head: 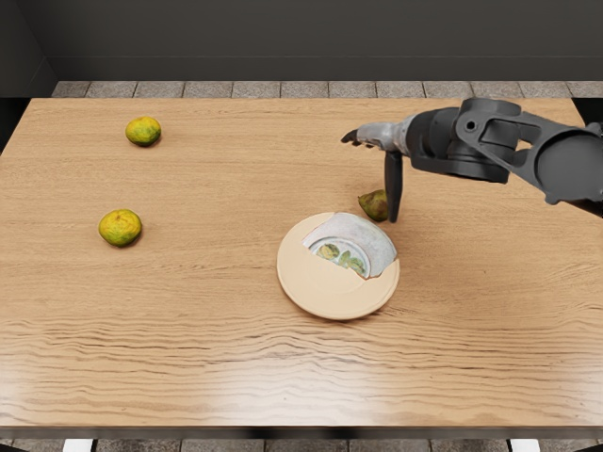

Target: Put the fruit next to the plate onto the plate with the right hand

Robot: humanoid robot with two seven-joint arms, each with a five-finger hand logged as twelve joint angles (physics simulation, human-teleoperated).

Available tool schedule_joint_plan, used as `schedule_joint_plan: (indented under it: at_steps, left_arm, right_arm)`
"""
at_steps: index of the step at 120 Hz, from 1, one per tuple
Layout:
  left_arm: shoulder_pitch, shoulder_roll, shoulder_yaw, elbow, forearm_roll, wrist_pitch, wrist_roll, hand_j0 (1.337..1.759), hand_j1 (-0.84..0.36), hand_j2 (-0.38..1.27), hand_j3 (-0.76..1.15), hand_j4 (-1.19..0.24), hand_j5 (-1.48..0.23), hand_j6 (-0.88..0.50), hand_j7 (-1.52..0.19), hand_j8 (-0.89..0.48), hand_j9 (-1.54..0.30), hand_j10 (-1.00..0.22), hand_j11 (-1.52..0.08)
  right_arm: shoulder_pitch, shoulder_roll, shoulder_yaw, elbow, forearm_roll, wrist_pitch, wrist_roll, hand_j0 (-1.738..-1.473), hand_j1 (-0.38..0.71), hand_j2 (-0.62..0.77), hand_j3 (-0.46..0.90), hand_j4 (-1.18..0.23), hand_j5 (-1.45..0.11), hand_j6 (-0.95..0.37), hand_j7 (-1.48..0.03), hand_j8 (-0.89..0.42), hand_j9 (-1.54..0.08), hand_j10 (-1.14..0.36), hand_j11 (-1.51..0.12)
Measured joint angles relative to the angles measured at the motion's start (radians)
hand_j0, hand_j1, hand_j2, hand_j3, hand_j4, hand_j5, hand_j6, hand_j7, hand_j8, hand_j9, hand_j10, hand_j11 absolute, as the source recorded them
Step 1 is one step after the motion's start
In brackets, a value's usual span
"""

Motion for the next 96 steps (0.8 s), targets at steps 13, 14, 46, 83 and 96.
schedule_joint_plan:
  at_steps: [13, 14, 46, 83, 96]
  left_arm:
    - [0.000, 0.000, 0.000, 0.000, 0.000, 0.000, 0.000, 1.658, 0.35, 0.00, 0.00, 0.00, 0.00, 0.00, 0.00, 0.00, 0.00, 0.00, 0.00]
    - [0.000, 0.000, 0.000, 0.000, 0.000, 0.000, 0.000, 1.658, 0.35, 0.00, 0.00, 0.00, 0.00, 0.00, 0.00, 0.00, 0.00, 0.00, 0.00]
    - [0.000, 0.000, 0.000, 0.000, 0.000, 0.000, 0.000, 1.658, 0.35, 0.00, 0.00, 0.00, 0.00, 0.00, 0.00, 0.00, 0.00, 0.00, 0.00]
    - [0.000, 0.000, 0.000, 0.000, 0.000, 0.000, 0.000, 1.658, 0.35, 0.00, 0.00, 0.00, 0.00, 0.00, 0.00, 0.00, 0.00, 0.00, 0.00]
    - [0.000, 0.000, 0.000, 0.000, 0.000, 0.000, 0.000, 1.658, 0.35, 0.00, 0.00, 0.00, 0.00, 0.00, 0.00, 0.00, 0.00, 0.00, 0.00]
  right_arm:
    - [-0.007, 0.017, -0.030, -0.007, -0.019, -0.046, 0.000, -1.658, -0.30, -0.01, 0.00, -0.04, -0.05, -0.04, -0.05, -0.04, -0.05, -0.04, -0.05]
    - [-0.008, 0.017, -0.031, -0.007, -0.020, -0.048, 0.000, -1.658, -0.30, -0.01, 0.00, -0.04, -0.06, -0.05, -0.06, -0.05, -0.06, -0.04, -0.06]
    - [-0.031, 0.023, -0.060, -0.006, -0.033, -0.075, 0.000, -1.658, -0.08, -0.04, 0.00, -0.23, -0.29, -0.23, -0.29, -0.23, -0.29, -0.23, -0.29]
    - [-0.057, 0.022, -0.075, -0.008, -0.063, -0.110, 0.000, -1.658, 0.04, -0.06, 0.00, -0.33, -0.42, -0.33, -0.42, -0.33, -0.42, -0.33, -0.42]
    - [-0.065, 0.020, -0.076, -0.010, -0.066, -0.119, 0.000, -1.658, 0.05, -0.07, 0.00, -0.34, -0.44, -0.34, -0.44, -0.34, -0.44, -0.34, -0.44]
